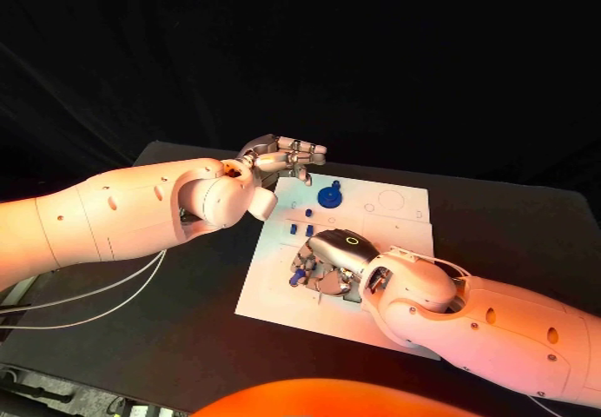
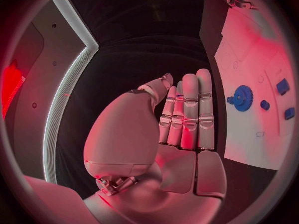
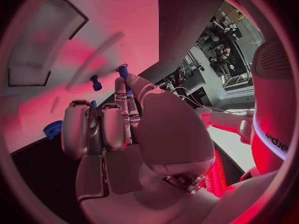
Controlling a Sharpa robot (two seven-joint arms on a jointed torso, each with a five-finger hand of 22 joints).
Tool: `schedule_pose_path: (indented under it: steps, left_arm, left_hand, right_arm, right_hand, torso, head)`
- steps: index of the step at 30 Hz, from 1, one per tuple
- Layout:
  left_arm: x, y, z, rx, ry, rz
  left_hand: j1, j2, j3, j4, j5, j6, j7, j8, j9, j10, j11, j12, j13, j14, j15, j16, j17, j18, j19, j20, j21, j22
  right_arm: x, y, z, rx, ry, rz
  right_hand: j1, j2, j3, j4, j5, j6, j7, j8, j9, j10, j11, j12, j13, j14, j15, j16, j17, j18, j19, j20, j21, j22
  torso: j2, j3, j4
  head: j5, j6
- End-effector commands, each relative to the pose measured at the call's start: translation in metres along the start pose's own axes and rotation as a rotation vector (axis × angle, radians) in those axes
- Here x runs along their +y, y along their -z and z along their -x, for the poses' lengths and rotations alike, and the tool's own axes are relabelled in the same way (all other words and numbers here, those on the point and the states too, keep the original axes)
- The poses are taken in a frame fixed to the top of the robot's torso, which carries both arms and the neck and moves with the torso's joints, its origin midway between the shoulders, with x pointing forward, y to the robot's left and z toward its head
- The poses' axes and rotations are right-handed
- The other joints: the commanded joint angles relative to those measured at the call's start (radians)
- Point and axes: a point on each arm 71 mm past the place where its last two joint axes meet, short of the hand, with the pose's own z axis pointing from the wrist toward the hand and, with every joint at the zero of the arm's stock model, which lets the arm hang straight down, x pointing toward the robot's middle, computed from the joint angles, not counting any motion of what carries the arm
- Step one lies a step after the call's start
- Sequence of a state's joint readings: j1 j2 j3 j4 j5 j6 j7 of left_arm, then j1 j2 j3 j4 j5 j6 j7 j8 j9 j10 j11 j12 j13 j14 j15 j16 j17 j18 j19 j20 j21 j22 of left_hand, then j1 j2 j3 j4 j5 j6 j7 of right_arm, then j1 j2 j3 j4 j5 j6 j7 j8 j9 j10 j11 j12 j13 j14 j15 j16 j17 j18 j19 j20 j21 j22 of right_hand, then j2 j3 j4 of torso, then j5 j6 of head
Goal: Assemble the parts on the task board
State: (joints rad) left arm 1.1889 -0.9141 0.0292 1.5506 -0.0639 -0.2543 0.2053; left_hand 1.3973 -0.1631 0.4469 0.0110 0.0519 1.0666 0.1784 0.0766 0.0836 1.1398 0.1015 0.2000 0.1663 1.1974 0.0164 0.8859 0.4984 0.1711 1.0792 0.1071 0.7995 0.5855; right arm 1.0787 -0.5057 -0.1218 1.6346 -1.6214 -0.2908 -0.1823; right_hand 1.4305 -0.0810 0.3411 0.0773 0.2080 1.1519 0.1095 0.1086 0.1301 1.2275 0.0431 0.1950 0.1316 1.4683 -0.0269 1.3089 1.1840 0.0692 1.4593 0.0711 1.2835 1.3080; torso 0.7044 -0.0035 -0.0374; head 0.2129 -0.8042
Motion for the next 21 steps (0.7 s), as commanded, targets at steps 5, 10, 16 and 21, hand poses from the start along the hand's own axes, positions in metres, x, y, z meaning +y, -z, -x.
schedule_pose_path:
  steps: [5, 10, 16, 21]
  left_arm:
    - [-0.001, -0.0003, -0.0019, 0.018, 0.003, -0.005]
    - [-0.001, -0.0003, -0.002, 0.019, 0.003, -0.005]
    - [-0.001, -0.0002, -0.0016, 0.018, 0.003, -0.005]
    - [-0.001, -0.0002, -0.0018, 0.019, 0.003, -0.004]
  left_hand:
    - [-0.001, 0.012, -0.006, 0.001, -0.001, -0.005, -0.003, -0.001, -0.001, -0.006, -0.001, 0.006, 0.002, -0.007, 0.004, -0.005, -0.001, 0.013, 0.004, 0.0, -0.004, -0.001]
    - [-0.001, 0.012, -0.006, 0.001, -0.001, -0.005, -0.003, -0.001, -0.001, -0.006, -0.001, 0.006, 0.002, -0.007, 0.004, -0.005, -0.001, 0.013, 0.004, 0.0, -0.004, -0.001]
    - [-0.001, 0.012, -0.006, 0.001, -0.001, -0.005, -0.003, -0.001, -0.001, -0.006, -0.001, 0.006, 0.002, -0.007, 0.004, -0.005, -0.001, 0.013, 0.004, 0.0, -0.004, -0.001]
    - [-0.001, 0.012, -0.006, 0.001, -0.001, -0.005, -0.003, -0.001, -0.001, -0.006, -0.001, 0.006, 0.002, -0.007, 0.004, -0.005, -0.001, 0.013, 0.004, 0.0, -0.004, -0.001]
  right_arm:
    - [0.0014, 0.0012, -0.0061, 0.054, 0.024, 0.007]
    - [0.0026, 0.0014, -0.0058, 0.049, 0.023, 0.011]
    - [0.002, 0.0013, -0.006, 0.049, 0.027, 0.006]
    - [0.0004, -0.0011, -0.0076, 0.062, 0.035, -0.01]
  right_hand:
    - [-0.005, 0.001, 0.005, -0.002, 0.006, 0.01, 0.003, 0.007, 0.018, 0.003, 0.003, -0.007, 0.0, 0.034, -0.003, 0.001, -0.001, -0.012, 0.003, 0.004, -0.005, 0.173]
    - [-0.005, 0.001, 0.005, -0.002, 0.006, 0.01, 0.003, 0.007, 0.018, 0.003, 0.003, -0.007, 0.0, 0.034, -0.003, 0.001, -0.001, -0.012, 0.003, 0.004, -0.005, 0.173]
    - [-0.005, 0.001, 0.005, -0.002, 0.006, 0.01, 0.003, 0.007, 0.018, 0.003, 0.003, -0.007, 0.0, 0.034, -0.003, 0.001, -0.001, -0.012, 0.003, 0.004, -0.005, 0.173]
    - [-0.023, -0.01, 0.005, 0.002, 0.006, -0.009, 0.012, -0.005, 0.016, -0.009, 0.011, -0.022, -0.003, 0.034, 0.003, 0.002, -0.001, -0.012, 0.001, 0.007, -0.009, 0.174]
  torso:
    - [0.0, -0.0001, -0.0005]
    - [-0.001, -0.0004, 0.0002]
    - [0.0, -0.0006, -0.0002]
    - [0.0, -0.0009, -0.0004]
  head:
    - [0.002, -0.002]
    - [0.002, -0.003]
    - [0.003, -0.003]
    - [0.002, -0.004]
